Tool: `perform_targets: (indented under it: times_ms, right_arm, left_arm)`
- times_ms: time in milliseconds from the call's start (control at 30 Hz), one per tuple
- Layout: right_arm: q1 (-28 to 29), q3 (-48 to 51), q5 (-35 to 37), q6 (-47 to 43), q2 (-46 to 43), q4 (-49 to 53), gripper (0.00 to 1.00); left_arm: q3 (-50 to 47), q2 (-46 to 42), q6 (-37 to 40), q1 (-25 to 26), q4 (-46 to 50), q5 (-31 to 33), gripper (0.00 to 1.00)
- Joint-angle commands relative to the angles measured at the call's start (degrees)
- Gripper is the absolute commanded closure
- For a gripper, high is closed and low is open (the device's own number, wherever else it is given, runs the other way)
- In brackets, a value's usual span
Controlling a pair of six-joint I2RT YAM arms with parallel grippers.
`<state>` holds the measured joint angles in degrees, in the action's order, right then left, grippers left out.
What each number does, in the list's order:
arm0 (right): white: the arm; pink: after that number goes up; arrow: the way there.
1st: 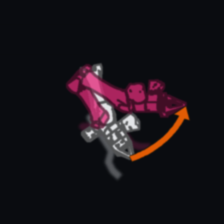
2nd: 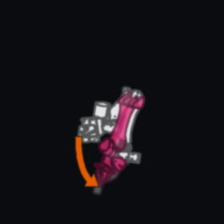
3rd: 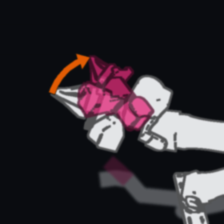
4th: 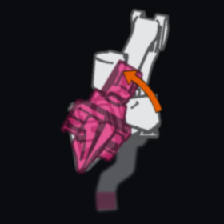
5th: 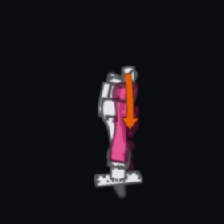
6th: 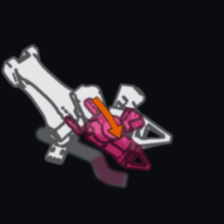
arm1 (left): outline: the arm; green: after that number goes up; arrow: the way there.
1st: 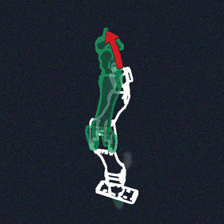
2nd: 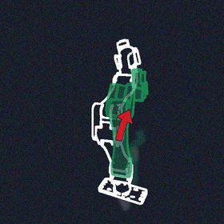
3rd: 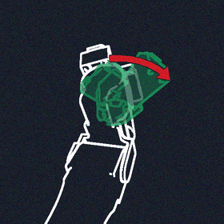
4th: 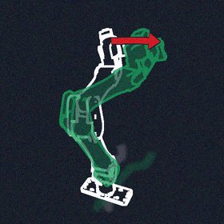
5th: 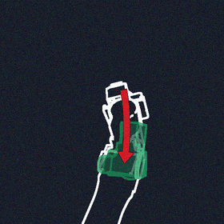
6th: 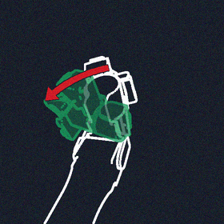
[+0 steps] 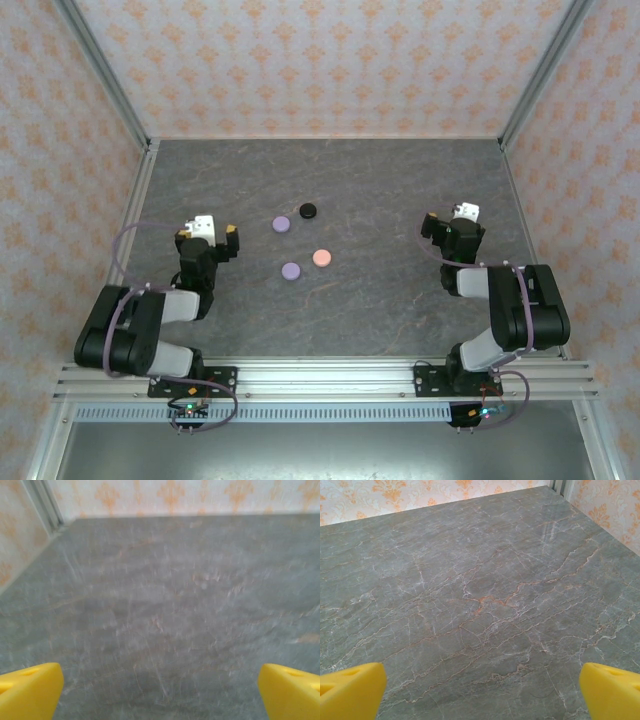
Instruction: Insert the wireless bluetooth earbuds into the charging case
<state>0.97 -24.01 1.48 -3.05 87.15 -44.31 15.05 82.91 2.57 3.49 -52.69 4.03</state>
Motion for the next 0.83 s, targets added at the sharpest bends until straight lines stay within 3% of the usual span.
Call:
perform_targets:
  times_ms: [0,800]
  right_arm:
    - [0.06,-0.08,-0.34,0.63,-0.04,0.18,0.01]
    - [0.35,-0.07,0.02,0.40,-0.10,0.28,0.01]
  left_arm:
    - [8.45,1.94,-1.22,-1.14,9.39,-1.62,0.00]
    - [9.30,2.89,-1.94,-1.52,9.95,-0.36,0.00]
